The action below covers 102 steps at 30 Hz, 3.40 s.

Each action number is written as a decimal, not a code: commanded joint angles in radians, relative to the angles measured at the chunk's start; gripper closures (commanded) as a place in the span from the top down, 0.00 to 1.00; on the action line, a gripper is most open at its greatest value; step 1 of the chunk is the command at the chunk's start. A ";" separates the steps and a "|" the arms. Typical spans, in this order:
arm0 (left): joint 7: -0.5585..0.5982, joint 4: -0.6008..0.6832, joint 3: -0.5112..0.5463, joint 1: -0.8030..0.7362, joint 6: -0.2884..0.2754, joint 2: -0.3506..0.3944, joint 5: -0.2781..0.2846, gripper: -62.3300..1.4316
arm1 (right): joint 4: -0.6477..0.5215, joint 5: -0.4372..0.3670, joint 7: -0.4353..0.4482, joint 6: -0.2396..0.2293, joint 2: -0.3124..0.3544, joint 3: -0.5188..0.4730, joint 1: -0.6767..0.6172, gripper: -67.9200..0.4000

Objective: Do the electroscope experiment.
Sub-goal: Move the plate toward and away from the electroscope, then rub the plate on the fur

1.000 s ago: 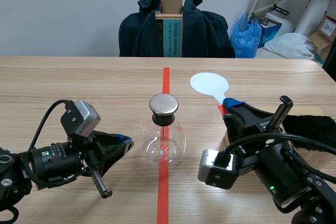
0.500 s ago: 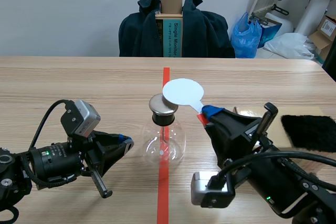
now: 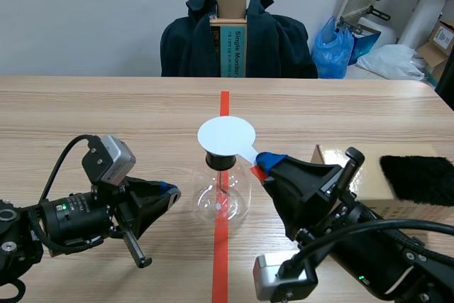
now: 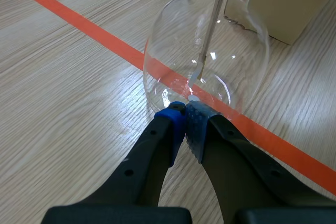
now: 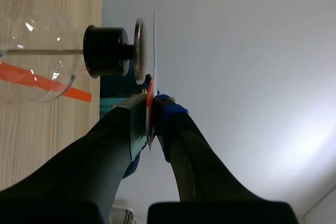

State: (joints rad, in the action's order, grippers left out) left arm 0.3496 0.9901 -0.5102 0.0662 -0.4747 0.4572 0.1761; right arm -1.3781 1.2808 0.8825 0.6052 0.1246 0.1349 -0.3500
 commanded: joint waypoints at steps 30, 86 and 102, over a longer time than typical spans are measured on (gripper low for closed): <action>0.017 0.023 0.006 0.003 -0.006 0.006 0.013 0.05 | -0.015 -0.009 -0.293 0.008 0.005 -0.003 0.001 0.02; 0.020 0.690 0.501 -0.705 -0.014 0.291 0.119 0.74 | -0.735 -0.448 -0.563 0.007 -0.003 -0.472 -0.343 0.02; 0.020 0.690 0.501 -0.700 -0.014 0.289 0.119 1.00 | -0.259 -0.413 -0.372 -0.001 -0.003 -0.472 -0.245 0.02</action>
State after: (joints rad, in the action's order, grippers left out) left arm 0.3519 1.6772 -0.0063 -0.6369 -0.4896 0.7532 0.2859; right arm -1.6161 0.8669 0.5049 0.5938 0.1219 -0.3466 -0.6052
